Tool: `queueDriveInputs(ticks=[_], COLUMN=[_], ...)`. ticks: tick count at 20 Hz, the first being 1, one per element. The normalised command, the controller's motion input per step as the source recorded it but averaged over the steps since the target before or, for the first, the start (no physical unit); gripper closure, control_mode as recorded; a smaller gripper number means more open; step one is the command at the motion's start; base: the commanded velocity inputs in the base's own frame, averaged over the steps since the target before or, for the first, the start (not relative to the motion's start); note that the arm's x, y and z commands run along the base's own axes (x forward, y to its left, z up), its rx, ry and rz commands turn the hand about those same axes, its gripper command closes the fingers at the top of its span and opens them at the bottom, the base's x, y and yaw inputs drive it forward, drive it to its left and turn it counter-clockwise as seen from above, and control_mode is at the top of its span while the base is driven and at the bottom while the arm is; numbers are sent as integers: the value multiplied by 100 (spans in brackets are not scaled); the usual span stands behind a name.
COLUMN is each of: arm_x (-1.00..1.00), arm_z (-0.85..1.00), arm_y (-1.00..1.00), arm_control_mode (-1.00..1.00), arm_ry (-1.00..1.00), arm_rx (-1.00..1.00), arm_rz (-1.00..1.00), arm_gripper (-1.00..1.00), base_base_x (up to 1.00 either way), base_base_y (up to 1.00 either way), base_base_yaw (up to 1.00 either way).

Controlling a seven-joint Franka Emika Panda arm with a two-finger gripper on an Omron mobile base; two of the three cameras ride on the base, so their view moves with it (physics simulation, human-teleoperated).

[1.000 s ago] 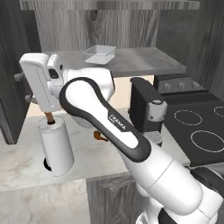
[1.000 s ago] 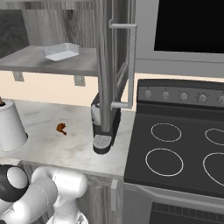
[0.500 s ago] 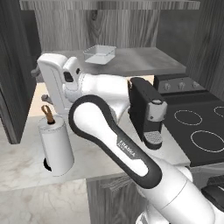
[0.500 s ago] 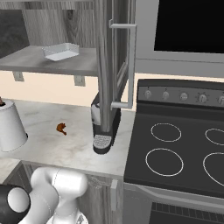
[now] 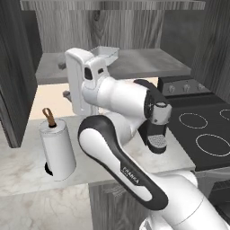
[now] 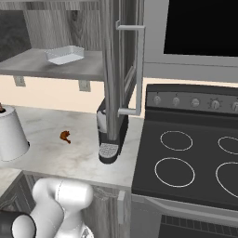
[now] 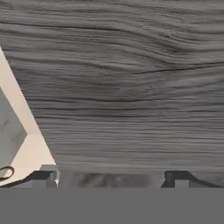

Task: Retrieve the tupperware from the cabinet, then place the raw meat into the tupperware to avoid contamination.

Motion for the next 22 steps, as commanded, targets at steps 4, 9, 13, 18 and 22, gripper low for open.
queueDriveInputs(ticks=[4,9,13,18,22], arm_x=[0,-1,0,0,0], arm_z=[26,24,18,18,9], arm_y=[-51,-49,-48,-44,-34], arm_control_mode=[-100,-100,-100,-100,-100], arm_ry=[13,20,26,31,32], arm_rx=[14,14,12,11,10], arm_rz=[-30,-30,-30,-29,-25], arm_gripper=[-100,-100,-100,-100,-100], base_base_x=[0,0,0,0,0], base_base_y=[0,0,0,0,0], base_base_yaw=[0,0,0,0,0])
